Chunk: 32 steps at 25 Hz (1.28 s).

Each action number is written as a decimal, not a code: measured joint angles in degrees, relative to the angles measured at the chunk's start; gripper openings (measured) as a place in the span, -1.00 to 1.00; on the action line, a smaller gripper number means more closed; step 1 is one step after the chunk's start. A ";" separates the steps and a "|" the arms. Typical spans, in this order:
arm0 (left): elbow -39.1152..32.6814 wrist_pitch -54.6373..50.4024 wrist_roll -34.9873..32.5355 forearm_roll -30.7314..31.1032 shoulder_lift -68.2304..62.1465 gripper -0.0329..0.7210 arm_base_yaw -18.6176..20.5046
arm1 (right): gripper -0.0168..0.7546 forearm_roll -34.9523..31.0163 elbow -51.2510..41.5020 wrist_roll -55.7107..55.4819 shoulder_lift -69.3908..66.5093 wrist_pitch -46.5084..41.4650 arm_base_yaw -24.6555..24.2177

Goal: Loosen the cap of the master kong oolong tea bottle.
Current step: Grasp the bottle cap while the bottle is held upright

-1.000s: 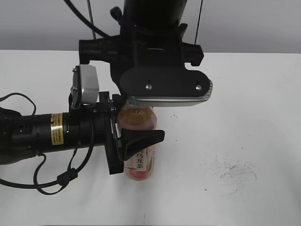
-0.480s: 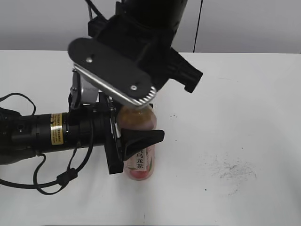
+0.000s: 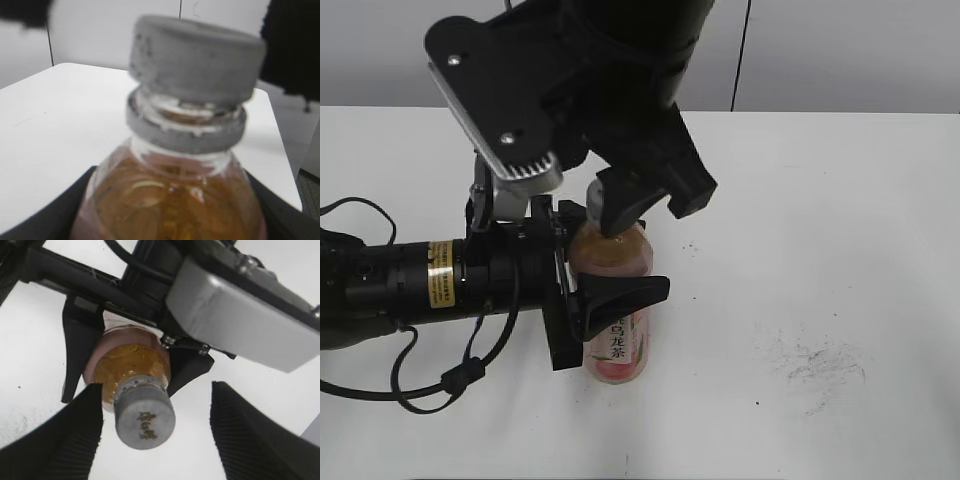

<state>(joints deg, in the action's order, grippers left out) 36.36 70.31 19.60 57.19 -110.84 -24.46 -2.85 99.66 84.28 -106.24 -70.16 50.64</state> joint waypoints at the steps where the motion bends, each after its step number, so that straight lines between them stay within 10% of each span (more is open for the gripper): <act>1: 0.00 0.00 0.00 0.00 0.00 0.27 0.00 | 0.38 0.00 0.00 -2.56 0.00 0.00 0.00; 14: 0.00 0.00 0.00 0.00 0.00 0.27 0.00 | 0.46 4.57 -1.32 -39.62 -0.11 0.04 0.00; 19: 0.00 0.00 0.00 0.00 0.00 0.27 0.00 | 0.38 4.91 -1.69 -42.00 -0.61 0.04 0.00; 26: 0.00 -0.17 0.44 -0.50 0.00 0.27 0.00 | -0.23 3.96 -1.69 -42.25 -0.66 -0.20 0.00; 32: 0.00 -0.17 0.44 -0.50 0.00 0.27 0.00 | -0.23 3.94 -1.69 -38.06 -0.66 -0.20 0.00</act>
<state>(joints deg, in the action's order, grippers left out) 36.36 70.14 20.04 56.70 -110.84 -24.46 1.09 97.97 46.22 -106.90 -70.36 50.64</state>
